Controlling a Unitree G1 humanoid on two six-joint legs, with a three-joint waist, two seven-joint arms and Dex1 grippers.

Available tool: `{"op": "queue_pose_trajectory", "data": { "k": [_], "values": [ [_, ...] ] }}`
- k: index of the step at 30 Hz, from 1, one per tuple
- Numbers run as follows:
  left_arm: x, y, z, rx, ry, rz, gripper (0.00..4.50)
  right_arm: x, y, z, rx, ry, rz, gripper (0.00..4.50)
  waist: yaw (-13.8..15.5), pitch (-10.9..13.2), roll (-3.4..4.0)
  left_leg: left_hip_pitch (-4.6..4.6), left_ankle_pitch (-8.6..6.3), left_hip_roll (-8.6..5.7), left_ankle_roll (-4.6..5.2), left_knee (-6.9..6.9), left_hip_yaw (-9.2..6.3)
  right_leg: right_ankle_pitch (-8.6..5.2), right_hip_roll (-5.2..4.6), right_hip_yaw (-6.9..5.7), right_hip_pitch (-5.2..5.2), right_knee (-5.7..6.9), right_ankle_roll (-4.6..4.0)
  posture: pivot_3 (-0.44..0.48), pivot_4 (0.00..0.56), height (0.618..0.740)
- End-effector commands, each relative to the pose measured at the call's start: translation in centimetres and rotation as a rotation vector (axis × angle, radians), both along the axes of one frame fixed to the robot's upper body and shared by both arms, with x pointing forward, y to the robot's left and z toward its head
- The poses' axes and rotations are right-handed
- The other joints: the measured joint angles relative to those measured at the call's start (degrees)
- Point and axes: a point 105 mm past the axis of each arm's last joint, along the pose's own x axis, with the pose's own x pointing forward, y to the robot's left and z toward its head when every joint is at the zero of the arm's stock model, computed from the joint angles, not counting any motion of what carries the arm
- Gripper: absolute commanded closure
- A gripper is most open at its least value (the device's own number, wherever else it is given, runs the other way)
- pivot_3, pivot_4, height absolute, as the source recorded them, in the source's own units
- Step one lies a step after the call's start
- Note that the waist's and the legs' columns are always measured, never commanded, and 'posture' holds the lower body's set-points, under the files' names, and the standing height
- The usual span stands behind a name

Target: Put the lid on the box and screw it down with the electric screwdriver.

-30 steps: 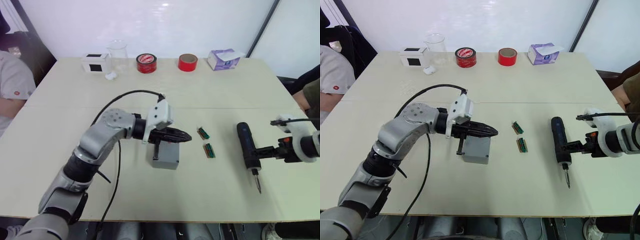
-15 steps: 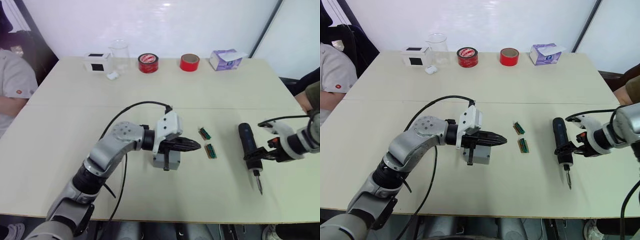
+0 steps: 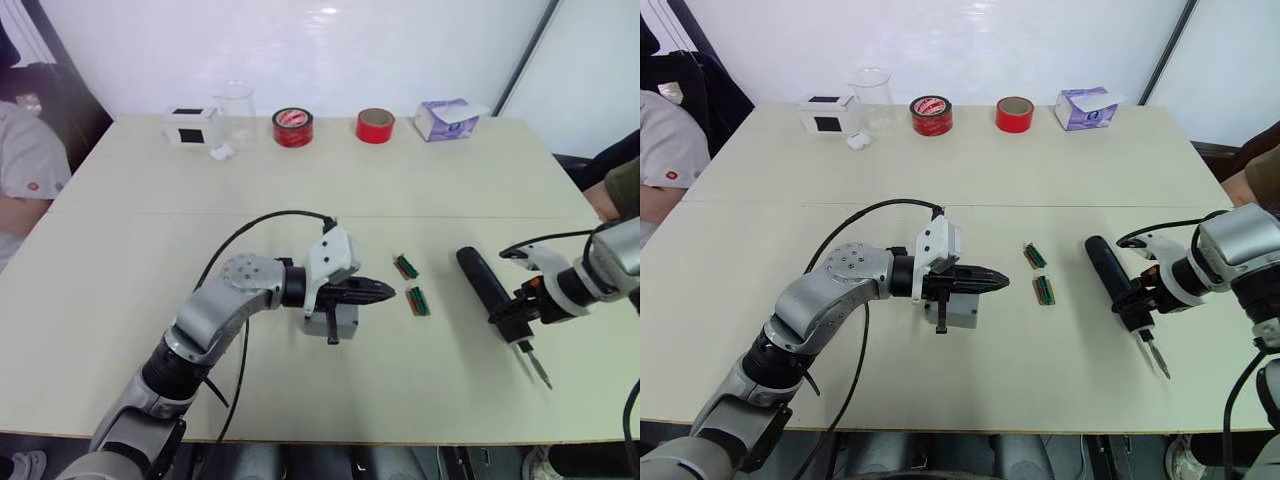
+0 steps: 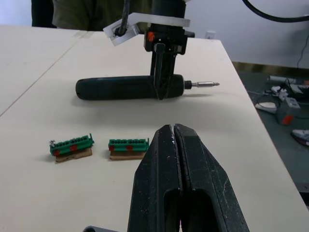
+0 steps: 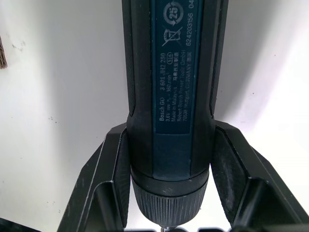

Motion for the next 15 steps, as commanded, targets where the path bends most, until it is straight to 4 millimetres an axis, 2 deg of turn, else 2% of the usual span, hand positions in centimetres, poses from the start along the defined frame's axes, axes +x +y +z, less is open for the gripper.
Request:
{"op": "queue_pose_trajectory", "data": {
  "k": [1, 3, 5, 7, 9, 10, 12, 15],
  "values": [
    [1.8, 2.2, 1.8, -0.034, -0.030, 0.078, 4.50, 2.9, -0.6, 2.9, -0.026, -0.235, -0.004, 2.74, -0.12, 0.00, 0.00, 0.03, 0.00, 0.01, 0.00, 0.00, 0.02, 0.00, 0.00, 0.01, 0.01, 0.00, -0.01, 0.000, 0.150, 0.740],
    [3.1, 4.2, 2.7, -0.049, -0.019, 0.141, 4.50, 5.3, 0.3, 7.0, 0.054, -0.484, -0.015, 2.74, -0.58, 0.13, 0.18, 0.11, 0.00, 0.02, 0.00, 0.00, 0.14, 0.07, 0.00, 0.06, 0.01, 0.01, -0.06, 0.000, 0.150, 0.740],
    [3.8, 5.7, 3.1, -0.053, 0.000, 0.175, 4.50, 6.4, 2.4, 10.9, 0.230, -0.718, -0.028, 2.74, -0.70, 0.23, 0.42, 0.07, 0.01, -0.01, -0.01, 0.00, 0.22, 0.16, 0.00, 0.20, -0.10, 0.05, 0.04, 0.000, 0.150, 0.740],
    [4.0, 6.7, 2.9, -0.033, 0.014, 0.192, 4.50, 5.8, 5.1, 14.6, 0.492, -0.921, -0.018, 2.74, -0.60, 0.23, 0.44, -0.02, 0.01, 0.01, -0.01, -0.05, 0.17, 0.19, 0.13, 0.23, -0.20, 0.11, 0.12, 0.000, 0.150, 0.740],
    [4.2, 7.3, 2.4, 0.001, 0.025, 0.207, 4.50, 4.1, 7.3, 17.9, 0.678, -1.184, 0.021, 2.74, -0.05, 0.20, 0.48, -0.15, 0.01, 0.13, -0.01, -0.06, 0.06, 0.22, 0.25, 0.21, -0.34, 0.22, 0.16, 0.000, 0.150, 0.740],
    [4.4, 7.6, 2.1, 0.018, 0.024, 0.217, 4.50, 3.2, 8.2, 18.5, 0.739, -1.258, 0.020, 2.74, 0.15, 0.19, 0.48, -0.21, 0.01, 0.14, -0.02, -0.14, 0.02, 0.20, 0.26, 0.17, -0.41, 0.20, 0.15, 0.000, 0.150, 0.740],
    [4.6, 7.8, 1.8, 0.038, 0.032, 0.237, 4.50, 2.1, 10.3, 17.9, 0.762, -1.299, 0.034, 2.74, 1.12, 0.17, 0.52, -0.54, 0.07, 0.23, -0.11, -0.24, -0.10, 0.17, 0.24, 0.00, -0.76, 0.31, 0.09, 0.000, 0.150, 0.740],
    [4.1, 7.7, 1.6, 0.061, 0.059, 0.210, 4.50, 0.6, 13.6, 17.0, 0.793, -1.339, 0.091, 2.74, 1.76, 0.17, 0.52, -0.57, 0.12, 0.18, -0.21, -0.31, -0.08, 0.16, -0.04, -0.09, -0.70, 0.27, 0.07, 0.000, 0.150, 0.740]
  ]
}}
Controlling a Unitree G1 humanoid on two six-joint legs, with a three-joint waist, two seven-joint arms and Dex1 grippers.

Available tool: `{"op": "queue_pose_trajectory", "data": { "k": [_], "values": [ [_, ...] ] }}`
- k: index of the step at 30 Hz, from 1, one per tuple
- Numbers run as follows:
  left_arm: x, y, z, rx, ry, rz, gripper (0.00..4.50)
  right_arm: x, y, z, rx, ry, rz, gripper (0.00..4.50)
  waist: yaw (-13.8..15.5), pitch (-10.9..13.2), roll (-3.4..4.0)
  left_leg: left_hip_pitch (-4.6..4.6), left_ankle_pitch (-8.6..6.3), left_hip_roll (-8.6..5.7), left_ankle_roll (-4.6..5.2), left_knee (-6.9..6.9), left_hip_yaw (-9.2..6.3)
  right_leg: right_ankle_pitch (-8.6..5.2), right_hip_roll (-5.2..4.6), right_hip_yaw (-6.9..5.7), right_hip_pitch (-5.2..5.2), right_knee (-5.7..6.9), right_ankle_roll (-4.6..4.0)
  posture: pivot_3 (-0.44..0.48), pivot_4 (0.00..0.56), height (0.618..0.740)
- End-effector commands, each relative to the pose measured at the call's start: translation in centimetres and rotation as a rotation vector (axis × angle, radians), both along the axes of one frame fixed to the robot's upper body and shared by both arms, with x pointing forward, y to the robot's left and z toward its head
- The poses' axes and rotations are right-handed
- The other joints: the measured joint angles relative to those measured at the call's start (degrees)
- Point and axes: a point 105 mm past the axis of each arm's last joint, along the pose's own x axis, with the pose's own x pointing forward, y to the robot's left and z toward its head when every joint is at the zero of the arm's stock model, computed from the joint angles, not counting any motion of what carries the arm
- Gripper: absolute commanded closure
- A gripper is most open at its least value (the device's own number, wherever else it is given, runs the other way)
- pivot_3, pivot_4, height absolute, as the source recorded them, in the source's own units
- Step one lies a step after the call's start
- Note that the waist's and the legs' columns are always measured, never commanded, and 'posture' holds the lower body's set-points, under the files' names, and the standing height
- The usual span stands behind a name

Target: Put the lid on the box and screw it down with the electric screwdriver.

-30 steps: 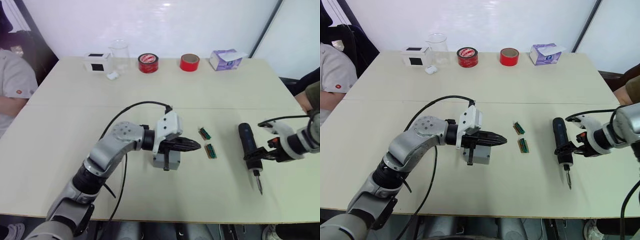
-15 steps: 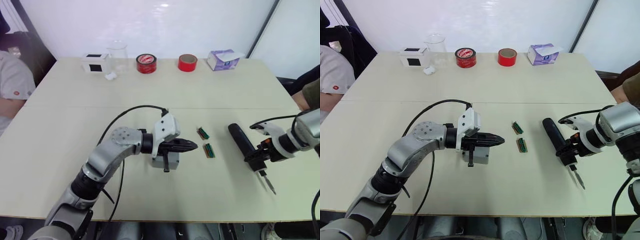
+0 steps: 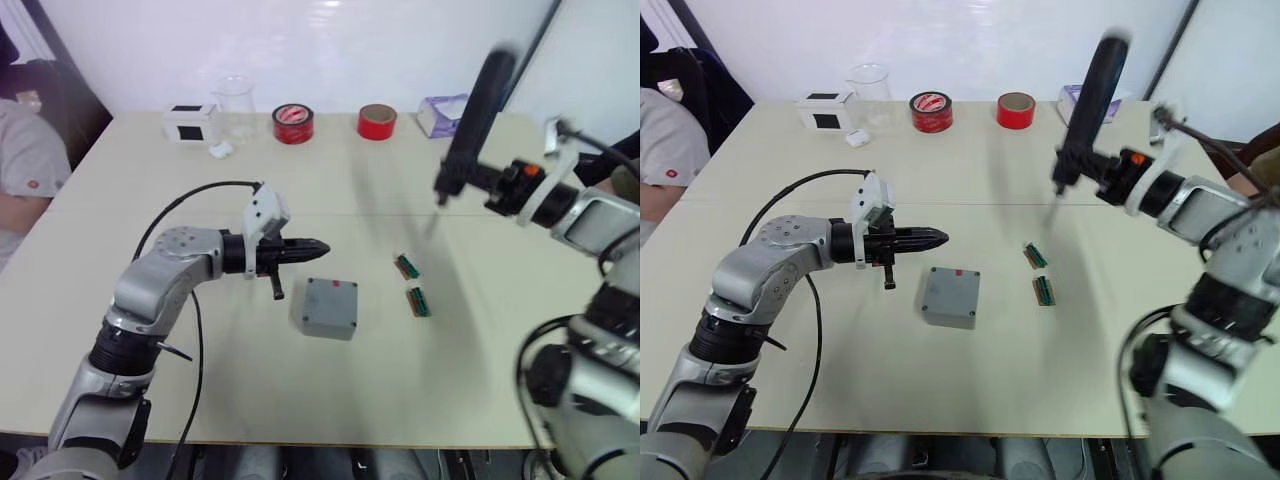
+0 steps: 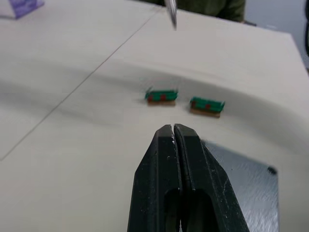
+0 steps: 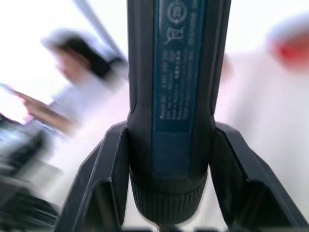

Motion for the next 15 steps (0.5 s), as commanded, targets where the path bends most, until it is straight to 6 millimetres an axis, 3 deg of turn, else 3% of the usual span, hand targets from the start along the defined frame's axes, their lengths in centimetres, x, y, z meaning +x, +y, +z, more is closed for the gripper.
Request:
{"op": "queue_pose_trajectory", "data": {
  "k": [1, 6, 15],
  "values": [
    [-0.9, -0.2, 0.3, 0.033, 0.004, -0.047, 4.50, -2.3, 2.4, 0.4, 0.013, -0.128, -0.005, 2.74, -0.03, 0.00, 0.00, 0.00, 0.01, -0.09, -0.03, 0.02, 0.05, 0.01, -0.13, 0.01, 0.05, -0.08, 0.00, 0.000, 0.150, 0.740],
    [-1.9, 0.0, -1.0, 0.131, 0.031, -0.114, 4.50, -3.0, 5.2, -1.2, -0.010, -0.158, 0.005, 2.74, -0.59, 0.01, 0.01, 0.03, 0.01, -0.47, -0.02, 0.22, 0.30, 0.17, -0.30, 0.31, 0.14, -0.26, 0.26, 0.000, 0.150, 0.740],
    [-1.9, -0.4, -2.5, 0.165, 0.061, -0.139, 4.50, -3.4, 6.4, -3.2, -0.062, -0.162, 0.039, 2.74, -1.56, 0.01, 0.01, 0.11, 0.01, -0.35, -0.01, 0.22, 0.24, 0.16, -0.08, 0.27, 0.17, -0.23, 0.26, 0.000, 0.150, 0.740]
  ]
}}
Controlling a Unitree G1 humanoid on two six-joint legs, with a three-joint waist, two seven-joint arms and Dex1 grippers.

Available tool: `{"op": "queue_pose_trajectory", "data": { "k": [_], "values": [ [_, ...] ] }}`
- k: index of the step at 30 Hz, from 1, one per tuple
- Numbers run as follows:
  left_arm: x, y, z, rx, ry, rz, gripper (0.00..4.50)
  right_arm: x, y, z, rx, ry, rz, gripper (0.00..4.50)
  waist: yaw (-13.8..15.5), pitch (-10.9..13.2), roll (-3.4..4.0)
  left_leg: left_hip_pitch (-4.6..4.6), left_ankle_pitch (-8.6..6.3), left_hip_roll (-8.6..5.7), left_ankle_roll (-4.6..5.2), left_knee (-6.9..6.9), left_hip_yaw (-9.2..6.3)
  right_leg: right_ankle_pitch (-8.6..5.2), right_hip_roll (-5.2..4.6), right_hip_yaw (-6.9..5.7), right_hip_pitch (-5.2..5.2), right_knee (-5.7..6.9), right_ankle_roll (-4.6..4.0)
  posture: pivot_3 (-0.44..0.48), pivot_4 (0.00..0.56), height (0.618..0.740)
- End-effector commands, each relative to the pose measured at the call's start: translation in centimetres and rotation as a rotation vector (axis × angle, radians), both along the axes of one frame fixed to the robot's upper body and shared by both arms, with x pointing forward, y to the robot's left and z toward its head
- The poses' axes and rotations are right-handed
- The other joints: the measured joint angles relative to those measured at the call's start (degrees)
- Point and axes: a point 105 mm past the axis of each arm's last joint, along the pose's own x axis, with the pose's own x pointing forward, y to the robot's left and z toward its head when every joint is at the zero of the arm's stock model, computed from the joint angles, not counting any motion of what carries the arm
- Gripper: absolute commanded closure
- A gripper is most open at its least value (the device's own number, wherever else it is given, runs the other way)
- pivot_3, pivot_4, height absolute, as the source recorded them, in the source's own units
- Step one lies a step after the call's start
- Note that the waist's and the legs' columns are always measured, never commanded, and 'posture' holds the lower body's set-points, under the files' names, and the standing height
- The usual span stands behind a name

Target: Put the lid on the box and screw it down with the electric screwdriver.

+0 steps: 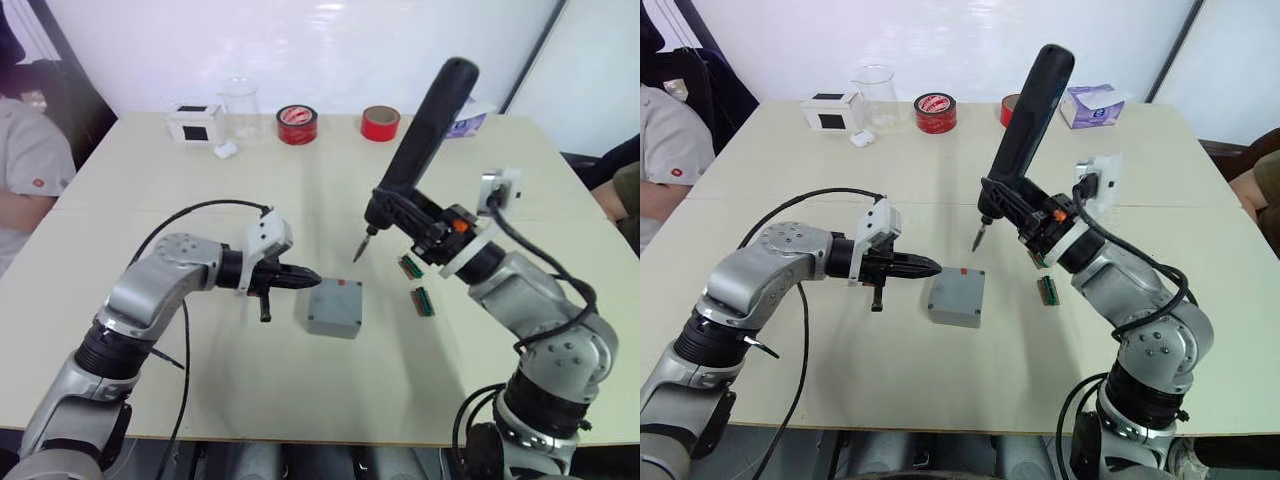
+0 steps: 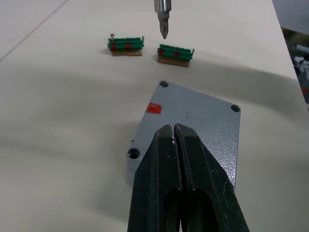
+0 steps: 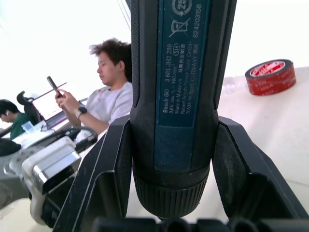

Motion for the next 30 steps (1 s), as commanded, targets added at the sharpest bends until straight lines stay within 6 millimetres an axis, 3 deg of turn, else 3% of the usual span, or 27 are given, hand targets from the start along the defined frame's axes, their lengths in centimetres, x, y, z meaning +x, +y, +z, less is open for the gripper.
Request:
{"op": "queue_pose_trajectory", "data": {
  "k": [1, 7, 13, 30],
  "values": [
    [0.0, -0.4, 0.0, 0.004, -0.026, -0.016, 4.50, -0.7, 0.4, 1.3, -0.039, -0.116, -0.003, 2.74, -0.05, 0.00, -0.01, 0.00, 0.00, 0.00, 0.00, 0.00, 0.00, 0.00, 0.00, 0.00, 0.00, 0.00, 0.00, 0.000, 0.150, 0.740],
    [0.0, -1.2, -2.0, 0.088, -0.035, -0.051, 4.50, -0.3, 1.3, -0.7, -0.126, -0.115, -0.017, 2.74, -0.03, 0.00, -0.02, 0.02, 0.00, 0.03, 0.01, -0.01, 0.02, -0.01, 0.05, 0.00, -0.01, 0.00, 0.00, 0.000, 0.150, 0.740],
    [0.1, -1.3, -2.1, 0.088, -0.041, -0.063, 4.50, 0.0, 1.6, -1.4, -0.152, -0.129, -0.030, 2.74, 0.01, 0.00, -0.02, 0.05, 0.00, 0.03, 0.01, -0.01, 0.01, 0.00, 0.04, 0.00, 0.02, 0.00, 0.00, 0.000, 0.150, 0.740],
    [0.1, -1.4, -1.9, 0.087, -0.043, -0.072, 4.50, -0.4, 0.4, -1.2, -0.111, -0.119, -0.028, 2.74, 0.07, 0.00, -0.02, 0.06, 0.00, 0.04, 0.01, 0.00, -0.01, 0.00, 0.04, 0.01, 0.04, 0.00, 0.00, 0.000, 0.150, 0.740]
  ]
}}
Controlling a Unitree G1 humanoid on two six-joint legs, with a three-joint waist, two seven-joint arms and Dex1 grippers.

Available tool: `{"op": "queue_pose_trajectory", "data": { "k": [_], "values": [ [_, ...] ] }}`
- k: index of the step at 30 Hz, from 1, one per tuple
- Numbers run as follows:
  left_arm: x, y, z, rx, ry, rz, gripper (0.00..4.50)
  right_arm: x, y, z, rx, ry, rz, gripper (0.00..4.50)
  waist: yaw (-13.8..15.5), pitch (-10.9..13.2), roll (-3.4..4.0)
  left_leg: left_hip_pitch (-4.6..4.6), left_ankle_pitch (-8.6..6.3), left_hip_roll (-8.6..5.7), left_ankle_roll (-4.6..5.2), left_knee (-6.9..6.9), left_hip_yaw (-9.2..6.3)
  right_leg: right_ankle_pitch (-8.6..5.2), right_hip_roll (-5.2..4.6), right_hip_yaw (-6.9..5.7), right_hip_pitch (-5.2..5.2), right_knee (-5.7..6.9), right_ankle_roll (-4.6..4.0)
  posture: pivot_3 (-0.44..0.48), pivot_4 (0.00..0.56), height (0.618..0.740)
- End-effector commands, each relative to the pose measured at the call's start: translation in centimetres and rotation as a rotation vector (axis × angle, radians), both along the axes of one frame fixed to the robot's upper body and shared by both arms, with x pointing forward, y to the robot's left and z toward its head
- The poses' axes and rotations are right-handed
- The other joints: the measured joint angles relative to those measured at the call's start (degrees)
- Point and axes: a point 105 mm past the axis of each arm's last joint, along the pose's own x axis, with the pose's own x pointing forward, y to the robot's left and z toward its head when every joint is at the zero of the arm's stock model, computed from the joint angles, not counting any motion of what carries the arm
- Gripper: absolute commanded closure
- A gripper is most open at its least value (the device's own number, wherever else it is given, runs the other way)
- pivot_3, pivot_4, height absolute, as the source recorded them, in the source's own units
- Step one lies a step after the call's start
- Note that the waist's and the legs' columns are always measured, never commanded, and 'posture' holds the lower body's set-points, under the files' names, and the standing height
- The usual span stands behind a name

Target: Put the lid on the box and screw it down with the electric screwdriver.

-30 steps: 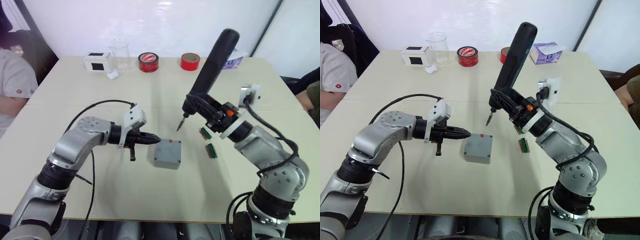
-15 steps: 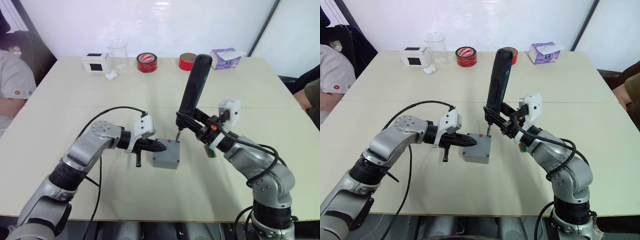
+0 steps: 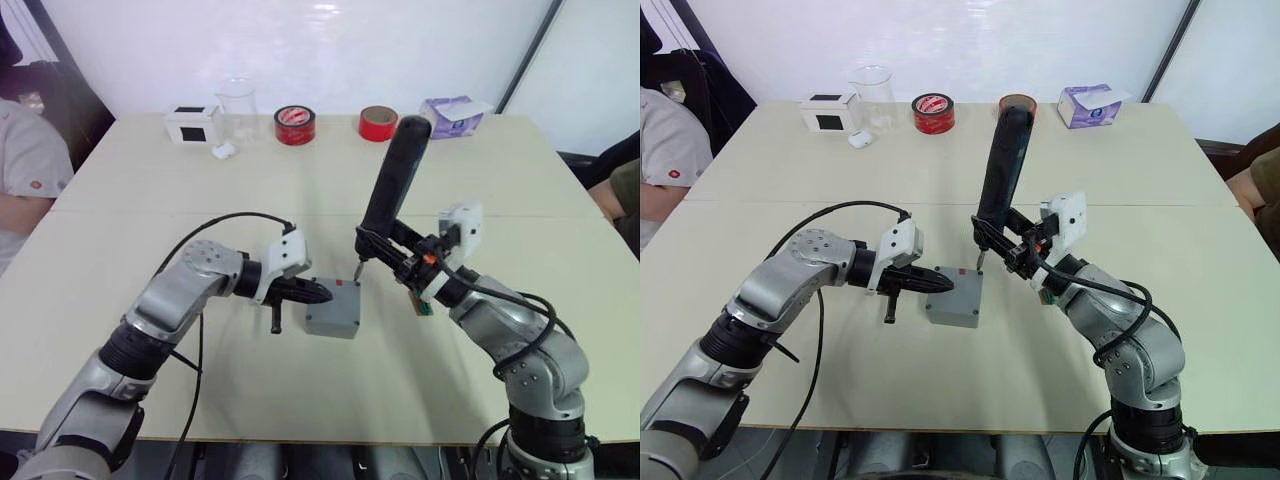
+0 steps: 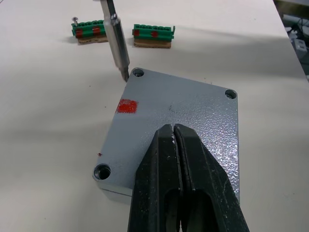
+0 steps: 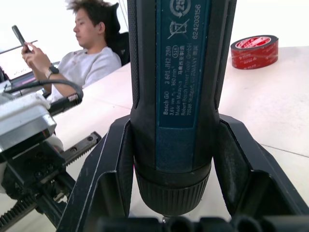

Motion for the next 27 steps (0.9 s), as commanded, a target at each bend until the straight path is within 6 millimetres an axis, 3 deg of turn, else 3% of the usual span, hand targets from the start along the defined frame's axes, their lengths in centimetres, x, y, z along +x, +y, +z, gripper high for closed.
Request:
{"op": "queue_pose_trajectory", "data": {
  "k": [1, 6, 19, 27],
  "values": [
    [0.1, -0.1, -0.2, 0.019, -0.002, 0.002, 4.50, -0.6, -0.1, 2.3, 0.052, -0.085, 0.016, 2.74, 0.01, 0.00, 0.00, 0.00, 0.00, 0.00, 0.00, 0.00, 0.00, 0.00, 0.00, 0.00, 0.00, 0.00, 0.00, 0.000, 0.150, 0.740],
    [0.2, 0.0, -0.2, 0.020, -0.005, 0.001, 4.50, -0.6, 0.0, 3.0, 0.081, -0.096, 0.021, 2.74, 0.01, 0.00, 0.00, 0.00, 0.00, 0.00, 0.00, 0.00, 0.00, 0.00, 0.00, 0.00, 0.01, 0.00, 0.00, 0.000, 0.150, 0.740],
    [0.2, -0.1, -0.3, 0.030, -0.016, -0.003, 4.50, -0.7, -0.1, 1.0, -0.007, -0.058, 0.025, 2.74, 0.02, 0.00, 0.00, 0.03, 0.00, 0.00, 0.00, 0.00, -0.01, 0.00, 0.00, 0.00, 0.03, 0.00, 0.00, 0.000, 0.150, 0.740],
    [0.4, 0.2, -0.4, 0.034, -0.018, -0.002, 4.50, -0.9, 1.0, -0.5, -0.129, -0.062, 0.058, 2.74, 0.01, -0.01, -0.01, 0.08, 0.00, 0.00, 0.00, 0.00, 0.00, 0.00, 0.01, 0.00, 0.10, -0.01, 0.00, 0.000, 0.150, 0.740]
  ]
}}
